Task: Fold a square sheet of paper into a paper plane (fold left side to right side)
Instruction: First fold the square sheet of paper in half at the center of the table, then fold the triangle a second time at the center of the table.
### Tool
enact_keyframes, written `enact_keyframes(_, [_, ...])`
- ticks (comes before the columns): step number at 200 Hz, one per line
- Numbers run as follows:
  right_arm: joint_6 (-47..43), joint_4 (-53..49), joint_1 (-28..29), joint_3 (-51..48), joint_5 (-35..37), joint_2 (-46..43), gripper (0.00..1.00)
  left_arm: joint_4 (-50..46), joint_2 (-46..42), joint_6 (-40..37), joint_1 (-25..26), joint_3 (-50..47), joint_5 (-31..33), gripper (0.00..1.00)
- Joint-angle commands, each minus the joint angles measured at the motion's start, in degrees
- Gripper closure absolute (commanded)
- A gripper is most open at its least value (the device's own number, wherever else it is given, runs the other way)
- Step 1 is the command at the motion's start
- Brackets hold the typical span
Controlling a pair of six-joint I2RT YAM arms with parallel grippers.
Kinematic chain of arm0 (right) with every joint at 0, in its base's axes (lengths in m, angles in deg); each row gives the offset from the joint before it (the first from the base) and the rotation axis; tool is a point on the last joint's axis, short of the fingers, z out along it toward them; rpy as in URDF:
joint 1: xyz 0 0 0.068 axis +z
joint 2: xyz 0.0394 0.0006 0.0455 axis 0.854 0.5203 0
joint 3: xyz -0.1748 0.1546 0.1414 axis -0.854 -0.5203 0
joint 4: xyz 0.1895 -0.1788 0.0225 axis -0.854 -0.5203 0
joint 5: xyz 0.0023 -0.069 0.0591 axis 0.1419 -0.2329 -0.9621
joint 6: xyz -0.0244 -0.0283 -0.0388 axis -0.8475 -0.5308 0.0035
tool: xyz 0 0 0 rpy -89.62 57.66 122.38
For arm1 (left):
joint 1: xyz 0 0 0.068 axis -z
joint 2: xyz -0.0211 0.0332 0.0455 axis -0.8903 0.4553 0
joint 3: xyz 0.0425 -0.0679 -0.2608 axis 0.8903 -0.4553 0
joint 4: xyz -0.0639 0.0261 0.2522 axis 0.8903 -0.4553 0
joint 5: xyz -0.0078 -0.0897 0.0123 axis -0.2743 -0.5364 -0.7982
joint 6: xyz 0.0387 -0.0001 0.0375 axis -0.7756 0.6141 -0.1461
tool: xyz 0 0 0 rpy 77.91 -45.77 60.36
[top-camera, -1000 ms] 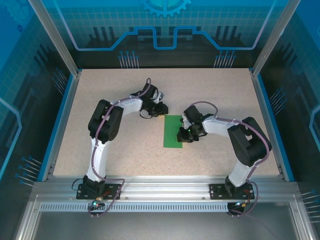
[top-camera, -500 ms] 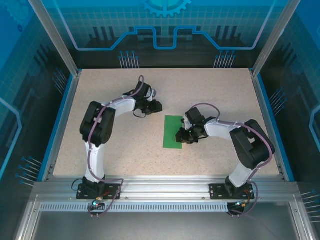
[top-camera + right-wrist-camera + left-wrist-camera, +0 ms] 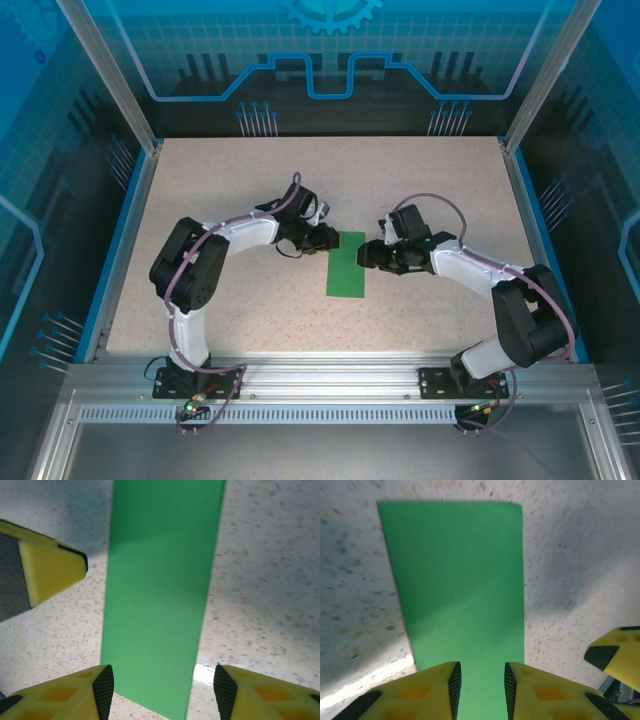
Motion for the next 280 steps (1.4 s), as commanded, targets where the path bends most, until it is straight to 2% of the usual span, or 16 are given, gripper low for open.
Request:
enact_keyframes(1, [1.5, -0.6, -1.2, -2.0, -3.1, -0.1, 0.42, -0.5, 3.5, 1.8, 0.1, 2.2, -1.2, 0.68])
enact_keyframes(29, [1.5, -0.9, -1.5, -2.5, -5.4, 1.2, 0.42, -3.0, 5.4, 1.1, 0.5, 3.5, 0.5, 0.68])
enact_keyframes(81, [2.9, -0.4, -1.7, -0.9, -13.0, 6.2, 0.51, -3.9, 4.9, 0.7, 0.8, 1.3, 1.8, 0.68])
enact_keyframes(214, [8.6, 6.9, -1.4, -0.3, -18.1, 12.2, 0.57, -2.7, 3.7, 0.8, 0.9, 0.2, 1.2, 0.68])
enact_keyframes(250, [11.4, 10.8, -3.0, -1.2, -19.9, 11.8, 0.58, 1.2, -1.8, -0.7, 0.9, -2.8, 1.5, 0.57])
enact_keyframes(280, [12.9, 12.7, -4.4, -0.5, -22.5, 12.2, 0.58, 6.3, -10.9, -3.8, 1.1, -8.4, 3.5, 0.49])
